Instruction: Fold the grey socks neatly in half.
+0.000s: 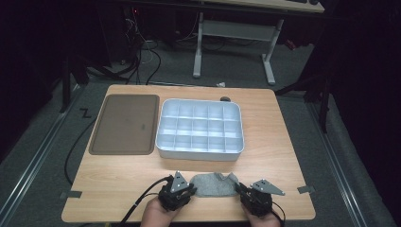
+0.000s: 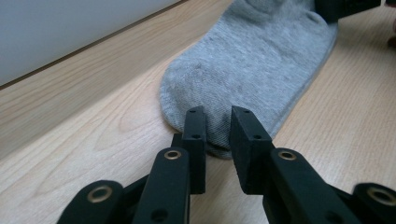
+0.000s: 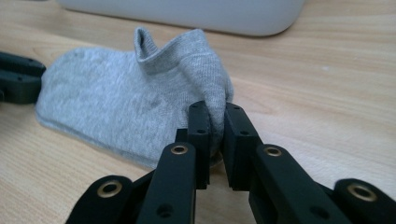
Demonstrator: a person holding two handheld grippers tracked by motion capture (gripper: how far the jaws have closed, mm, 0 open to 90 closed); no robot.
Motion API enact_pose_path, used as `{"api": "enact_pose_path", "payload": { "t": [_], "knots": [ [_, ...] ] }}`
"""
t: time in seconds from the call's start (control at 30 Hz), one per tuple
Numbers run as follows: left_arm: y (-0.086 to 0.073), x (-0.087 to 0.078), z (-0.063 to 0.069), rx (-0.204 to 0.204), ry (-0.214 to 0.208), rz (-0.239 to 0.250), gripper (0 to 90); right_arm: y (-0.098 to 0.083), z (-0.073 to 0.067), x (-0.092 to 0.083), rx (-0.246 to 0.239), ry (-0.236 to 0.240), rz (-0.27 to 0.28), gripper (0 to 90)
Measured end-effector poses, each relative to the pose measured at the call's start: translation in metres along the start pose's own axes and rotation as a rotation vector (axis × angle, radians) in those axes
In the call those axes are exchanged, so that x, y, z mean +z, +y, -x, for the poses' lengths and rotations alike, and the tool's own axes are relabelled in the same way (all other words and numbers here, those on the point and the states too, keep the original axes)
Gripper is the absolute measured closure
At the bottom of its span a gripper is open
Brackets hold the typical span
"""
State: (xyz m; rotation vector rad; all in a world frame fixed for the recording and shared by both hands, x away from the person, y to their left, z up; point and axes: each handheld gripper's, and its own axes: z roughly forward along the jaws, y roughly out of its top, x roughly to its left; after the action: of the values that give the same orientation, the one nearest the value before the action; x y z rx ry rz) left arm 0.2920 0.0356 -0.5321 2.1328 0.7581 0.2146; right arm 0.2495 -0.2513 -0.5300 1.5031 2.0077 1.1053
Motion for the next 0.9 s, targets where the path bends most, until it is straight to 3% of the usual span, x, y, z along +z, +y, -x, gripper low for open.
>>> {"api": "enact_pose_path", "payload": {
  "t": [0.17, 0.37, 0.5, 0.57, 0.6, 0.63, 0.77, 0.9],
  "knots": [
    [0.004, 0.006, 0.008, 0.029, 0.001, -0.001, 76.3, 0.007, 0.006, -0.008, 0.006, -0.013, 0.034, 83.1],
    [0.003, 0.007, 0.01, 0.045, 0.008, -0.012, 76.8, 0.013, -0.001, -0.015, -0.032, -0.011, 0.065, 83.0],
    [0.001, 0.001, 0.007, 0.032, -0.02, 0.045, 75.2, 0.014, -0.004, -0.016, -0.056, -0.024, 0.061, 82.9],
    [0.004, -0.003, 0.007, -0.021, -0.063, 0.075, 74.7, 0.014, -0.003, -0.015, -0.054, -0.027, 0.059, 82.8],
    [0.009, -0.006, 0.011, -0.028, -0.086, 0.1, 74.7, 0.014, -0.002, -0.015, -0.052, -0.024, 0.059, 82.8],
    [0.013, -0.006, 0.016, -0.01, -0.081, 0.105, 74.8, 0.013, -0.001, -0.015, -0.048, -0.024, 0.057, 82.8],
    [0.028, 0.01, 0.029, 0.007, -0.074, 0.068, 77.5, 0.011, -0.001, -0.011, -0.045, -0.016, 0.046, 82.8],
    [0.037, 0.029, 0.039, 0.01, -0.093, 0.049, 80.6, 0.011, -0.004, -0.01, -0.047, -0.007, 0.04, 82.8]
  ]
}}
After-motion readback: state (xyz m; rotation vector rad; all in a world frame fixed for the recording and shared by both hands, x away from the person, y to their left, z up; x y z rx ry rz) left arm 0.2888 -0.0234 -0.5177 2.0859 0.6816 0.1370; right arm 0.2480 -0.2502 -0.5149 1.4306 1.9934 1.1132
